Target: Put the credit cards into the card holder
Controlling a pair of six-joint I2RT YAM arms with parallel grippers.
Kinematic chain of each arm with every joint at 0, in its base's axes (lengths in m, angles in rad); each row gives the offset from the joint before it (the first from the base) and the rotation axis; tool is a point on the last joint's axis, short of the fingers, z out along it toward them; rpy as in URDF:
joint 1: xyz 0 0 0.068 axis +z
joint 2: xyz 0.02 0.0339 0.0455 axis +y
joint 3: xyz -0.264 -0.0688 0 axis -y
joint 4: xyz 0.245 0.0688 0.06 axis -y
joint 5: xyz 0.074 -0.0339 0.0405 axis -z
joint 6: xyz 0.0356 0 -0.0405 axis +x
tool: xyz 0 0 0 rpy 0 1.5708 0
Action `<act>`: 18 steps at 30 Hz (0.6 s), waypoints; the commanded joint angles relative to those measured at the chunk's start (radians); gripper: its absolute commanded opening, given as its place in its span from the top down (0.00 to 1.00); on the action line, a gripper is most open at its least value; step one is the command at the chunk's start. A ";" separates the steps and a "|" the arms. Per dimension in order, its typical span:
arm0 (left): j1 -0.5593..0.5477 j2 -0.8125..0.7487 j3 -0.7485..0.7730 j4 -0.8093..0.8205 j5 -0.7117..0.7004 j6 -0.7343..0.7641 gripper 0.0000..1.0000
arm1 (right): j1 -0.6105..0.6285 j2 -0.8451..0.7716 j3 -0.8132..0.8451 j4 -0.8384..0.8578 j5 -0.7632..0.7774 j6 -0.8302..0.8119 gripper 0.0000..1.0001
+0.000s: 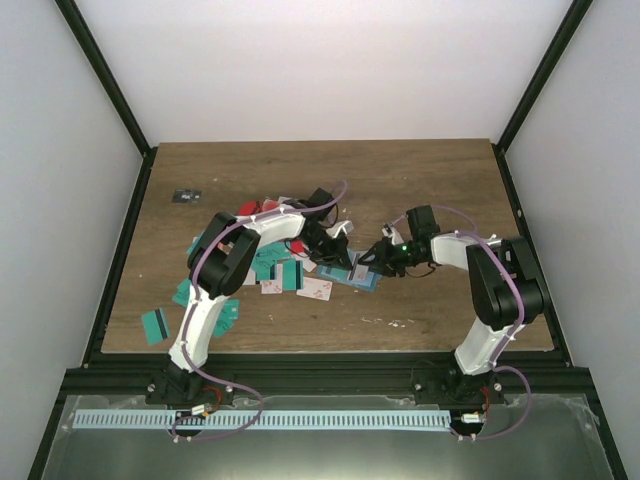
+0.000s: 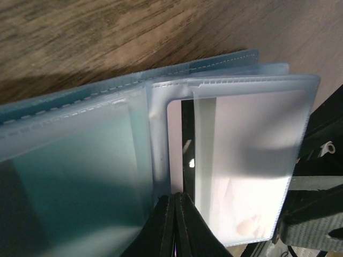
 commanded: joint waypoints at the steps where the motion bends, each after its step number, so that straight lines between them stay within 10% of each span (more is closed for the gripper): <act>1: -0.007 -0.017 -0.006 0.017 0.037 -0.023 0.96 | 0.010 -0.017 0.026 -0.046 0.016 -0.024 0.71; 18: 0.081 -0.256 -0.064 -0.066 -0.202 -0.068 0.92 | 0.113 0.055 0.224 -0.137 0.006 0.022 0.67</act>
